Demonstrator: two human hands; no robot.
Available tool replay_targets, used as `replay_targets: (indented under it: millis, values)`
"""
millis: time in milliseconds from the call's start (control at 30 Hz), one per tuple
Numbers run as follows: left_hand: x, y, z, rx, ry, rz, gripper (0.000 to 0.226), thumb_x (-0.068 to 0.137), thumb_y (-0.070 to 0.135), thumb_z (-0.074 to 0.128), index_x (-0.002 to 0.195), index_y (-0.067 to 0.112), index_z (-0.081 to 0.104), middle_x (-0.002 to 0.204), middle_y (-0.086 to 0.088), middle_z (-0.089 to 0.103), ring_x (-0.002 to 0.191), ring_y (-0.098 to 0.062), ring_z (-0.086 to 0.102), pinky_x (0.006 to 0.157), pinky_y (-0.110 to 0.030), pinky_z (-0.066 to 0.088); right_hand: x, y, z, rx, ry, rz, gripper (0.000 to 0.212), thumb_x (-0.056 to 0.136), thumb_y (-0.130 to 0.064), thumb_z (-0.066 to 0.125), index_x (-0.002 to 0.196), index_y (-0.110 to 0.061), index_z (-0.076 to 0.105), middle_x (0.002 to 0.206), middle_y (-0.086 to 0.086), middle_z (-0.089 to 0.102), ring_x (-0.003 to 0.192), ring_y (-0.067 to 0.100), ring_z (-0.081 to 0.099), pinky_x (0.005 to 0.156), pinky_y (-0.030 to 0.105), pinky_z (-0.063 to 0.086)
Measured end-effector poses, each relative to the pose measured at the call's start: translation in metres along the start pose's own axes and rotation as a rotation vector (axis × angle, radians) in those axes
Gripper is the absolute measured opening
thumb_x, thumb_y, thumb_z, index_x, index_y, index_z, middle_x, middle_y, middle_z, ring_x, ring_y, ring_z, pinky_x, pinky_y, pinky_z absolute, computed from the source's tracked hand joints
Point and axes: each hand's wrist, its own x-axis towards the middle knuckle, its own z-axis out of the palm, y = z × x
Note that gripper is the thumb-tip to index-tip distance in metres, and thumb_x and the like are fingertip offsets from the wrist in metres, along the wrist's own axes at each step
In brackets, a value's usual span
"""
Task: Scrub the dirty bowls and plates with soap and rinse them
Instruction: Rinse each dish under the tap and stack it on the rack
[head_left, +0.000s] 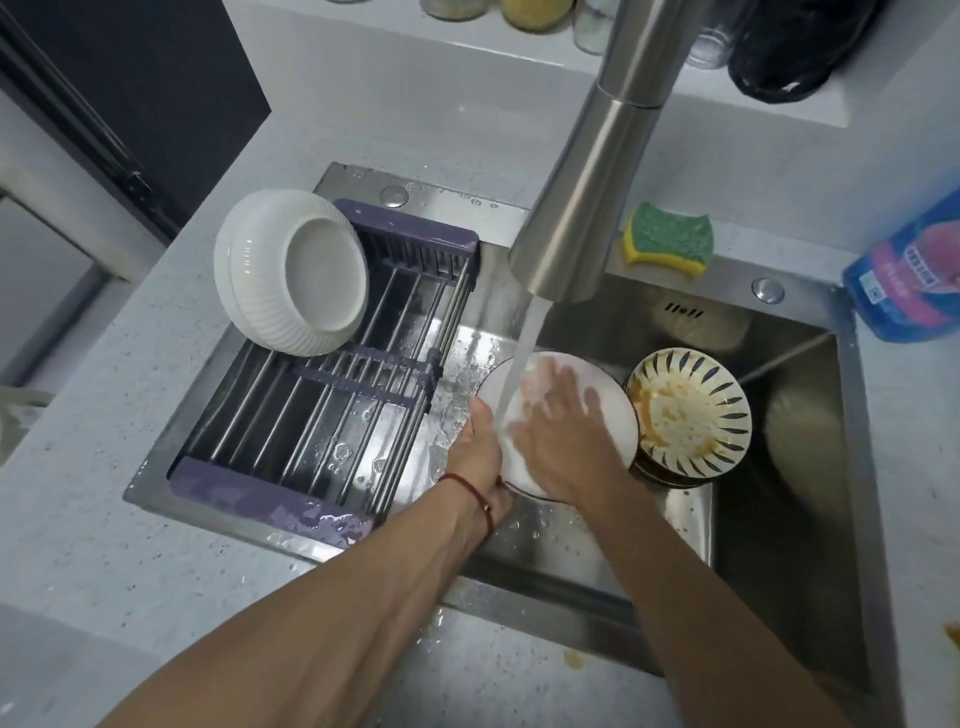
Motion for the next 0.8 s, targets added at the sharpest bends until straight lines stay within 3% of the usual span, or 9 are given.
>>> replay_targets:
  millis: [67, 167, 233, 333, 467, 567, 633, 700, 800]
  values:
    - [0.005, 0.006, -0.002, -0.025, -0.039, -0.018, 0.07, 0.102, 0.066, 0.032, 0.134, 0.012, 0.063, 0.111, -0.017, 0.077, 0.103, -0.028, 0.076, 0.097, -0.046, 0.06, 0.014, -0.024, 0.002, 0.127, -0.06, -0.133, 0.064, 0.106, -0.048, 0.017, 0.164, -0.023, 0.008, 0.171, 0.011, 0.004, 0.158, 0.029, 0.003, 0.126, 0.056, -0.003]
    - [0.015, 0.019, -0.013, 0.032, -0.001, -0.009, 0.068, 0.102, 0.066, 0.032, 0.129, 0.011, 0.062, 0.103, -0.019, 0.078, 0.087, -0.025, 0.079, 0.082, -0.038, 0.065, -0.01, -0.022, -0.01, 0.433, -0.141, -0.367, 0.048, 0.105, -0.045, 0.032, 0.145, -0.025, 0.048, 0.14, 0.011, 0.056, 0.13, 0.029, 0.056, 0.114, 0.049, 0.043]
    - [0.02, 0.022, -0.016, 0.046, 0.023, 0.009, 0.066, 0.101, 0.067, 0.034, 0.131, 0.015, 0.061, 0.104, -0.019, 0.078, 0.086, -0.03, 0.079, 0.08, -0.045, 0.065, -0.035, -0.002, -0.005, 0.332, -0.022, -0.457, 0.049, 0.101, -0.049, 0.044, 0.142, -0.024, 0.055, 0.142, 0.004, 0.058, 0.131, 0.025, 0.056, 0.111, 0.04, 0.045]
    - [0.015, 0.022, -0.008, 0.031, 0.01, -0.001, 0.064, 0.099, 0.068, 0.04, 0.133, 0.018, 0.062, 0.112, -0.015, 0.077, 0.096, -0.035, 0.077, 0.088, -0.059, 0.061, -0.044, 0.033, 0.015, 0.067, 0.289, -0.333, 0.072, 0.082, -0.026, 0.083, 0.147, -0.017, 0.053, 0.151, 0.008, 0.054, 0.136, 0.034, 0.054, 0.107, 0.047, 0.05]
    - [0.012, 0.034, 0.001, 0.059, 0.013, 0.044, 0.05, 0.106, 0.052, 0.047, 0.134, 0.014, 0.062, 0.115, -0.015, 0.076, 0.098, -0.033, 0.076, 0.084, -0.054, 0.063, -0.039, 0.022, 0.018, 0.184, 0.424, -0.263, 0.06, 0.088, -0.016, 0.072, 0.145, -0.021, 0.055, 0.145, 0.004, 0.06, 0.129, 0.035, 0.06, 0.1, 0.053, 0.055]
    - [0.0, 0.056, 0.014, 0.184, -0.121, 0.057, 0.062, 0.094, 0.058, 0.058, 0.138, 0.013, 0.056, 0.119, -0.017, 0.073, 0.085, -0.029, 0.073, 0.06, -0.041, 0.061, -0.043, -0.009, -0.005, 0.659, 0.481, -0.011, 0.035, 0.085, -0.018, 0.072, 0.12, -0.017, 0.075, 0.104, -0.002, 0.077, 0.086, 0.016, 0.072, 0.074, 0.026, 0.056]
    - [-0.014, 0.066, 0.023, 0.448, -0.199, 0.206, 0.065, 0.097, 0.059, 0.053, 0.15, 0.022, 0.044, 0.144, -0.014, 0.057, 0.112, -0.033, 0.065, 0.079, -0.047, 0.06, -0.042, -0.025, -0.014, 1.064, 0.469, 0.215, 0.017, 0.08, -0.006, 0.08, 0.096, -0.01, 0.075, 0.077, 0.0, 0.074, 0.066, 0.015, 0.069, 0.056, 0.024, 0.051]
    - [-0.022, 0.066, 0.02, 0.808, -0.21, 0.436, 0.06, 0.107, 0.049, 0.044, 0.156, 0.017, 0.032, 0.157, -0.011, 0.037, 0.141, -0.034, 0.043, 0.109, -0.048, 0.044, -0.037, -0.036, -0.028, 1.439, 0.476, 0.322, 0.031, 0.077, -0.001, 0.083, 0.105, -0.008, 0.073, 0.086, 0.007, 0.077, 0.076, 0.022, 0.076, 0.058, 0.032, 0.059]
    - [-0.017, 0.06, 0.002, 1.094, -0.099, 0.603, 0.058, 0.107, 0.043, 0.045, 0.156, 0.014, 0.032, 0.162, -0.01, 0.02, 0.148, -0.035, 0.026, 0.12, -0.051, 0.032, -0.037, -0.041, -0.045, 1.853, 0.439, 0.433, 0.041, 0.079, 0.001, 0.076, 0.118, -0.011, 0.07, 0.101, 0.01, 0.078, 0.092, 0.03, 0.076, 0.071, 0.046, 0.063]
